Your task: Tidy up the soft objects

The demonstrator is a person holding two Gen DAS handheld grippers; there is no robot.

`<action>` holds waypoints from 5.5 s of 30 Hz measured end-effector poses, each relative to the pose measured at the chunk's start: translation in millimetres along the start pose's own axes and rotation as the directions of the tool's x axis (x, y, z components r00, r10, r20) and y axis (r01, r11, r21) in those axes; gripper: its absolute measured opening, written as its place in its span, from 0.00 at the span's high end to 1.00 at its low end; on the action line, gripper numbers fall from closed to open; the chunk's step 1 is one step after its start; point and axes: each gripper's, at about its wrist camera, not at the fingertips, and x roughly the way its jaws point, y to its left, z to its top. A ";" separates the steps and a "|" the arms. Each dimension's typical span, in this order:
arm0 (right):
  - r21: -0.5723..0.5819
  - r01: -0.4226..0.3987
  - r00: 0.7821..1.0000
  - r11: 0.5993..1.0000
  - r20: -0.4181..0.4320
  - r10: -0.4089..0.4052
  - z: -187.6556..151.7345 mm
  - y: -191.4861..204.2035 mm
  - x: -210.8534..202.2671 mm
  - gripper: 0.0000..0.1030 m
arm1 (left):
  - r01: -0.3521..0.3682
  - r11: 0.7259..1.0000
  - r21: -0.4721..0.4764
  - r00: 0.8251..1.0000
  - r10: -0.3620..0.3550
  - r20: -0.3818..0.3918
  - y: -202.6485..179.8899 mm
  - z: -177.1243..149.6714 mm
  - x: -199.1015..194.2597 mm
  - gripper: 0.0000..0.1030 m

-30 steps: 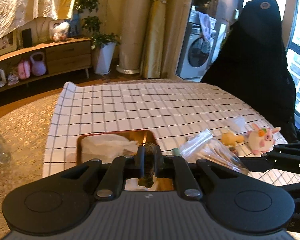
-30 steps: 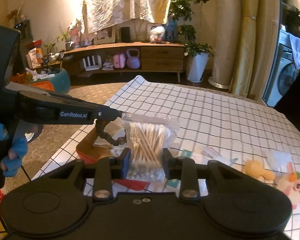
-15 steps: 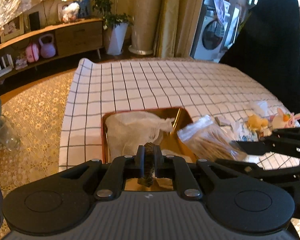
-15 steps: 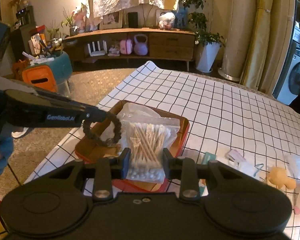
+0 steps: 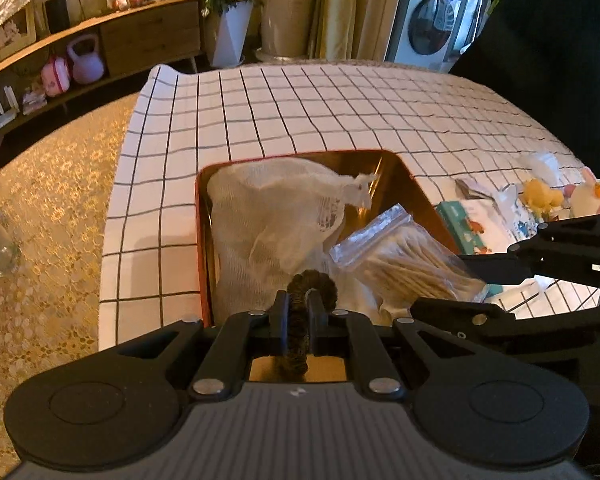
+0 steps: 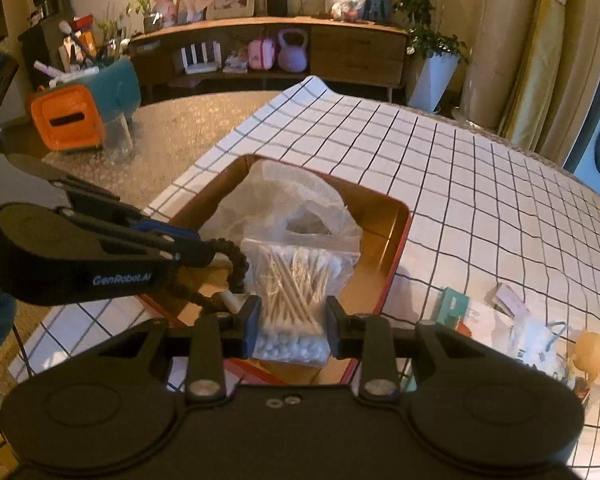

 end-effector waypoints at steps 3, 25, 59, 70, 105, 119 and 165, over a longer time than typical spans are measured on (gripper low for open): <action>-0.012 -0.003 1.000 1.000 -0.014 0.002 -1.8 1.8 5.5 0.68 | 0.002 1.000 0.003 1.000 -0.001 -0.013 -0.7 -1.1 6.3 0.91; -0.049 -0.025 1.000 0.999 -0.020 0.024 -6.2 5.3 10.3 0.45 | 0.016 1.000 -0.008 1.000 -0.016 -0.025 -4.3 -1.2 18.6 0.90; -0.016 -0.009 0.987 1.000 0.159 0.011 -31.8 -14.5 -98.3 0.26 | 0.016 0.999 -0.031 0.988 -0.011 0.155 -44.7 0.5 -53.8 0.29; 0.038 0.001 0.977 0.999 0.212 -0.009 -60.5 -47.8 -146.8 0.17 | 0.050 0.999 -0.009 0.974 -0.046 0.221 -82.9 -1.2 -78.0 0.19; 0.333 0.172 0.949 0.927 0.197 -0.247 -109.8 -226.4 -186.4 0.04 | 0.203 0.960 0.191 0.929 -0.250 0.271 -236.1 9.5 -7.8 0.02; 0.413 0.238 0.956 0.879 0.062 -0.288 -63.3 -311.1 -122.1 0.04 | 0.156 0.939 0.308 0.962 -0.215 0.170 -269.0 14.8 58.5 0.02; 0.548 0.369 0.922 0.751 -0.315 -0.224 -61.9 -389.7 31.9 0.80 | 0.247 0.954 0.168 0.965 -0.258 0.046 -250.2 24.9 121.1 0.85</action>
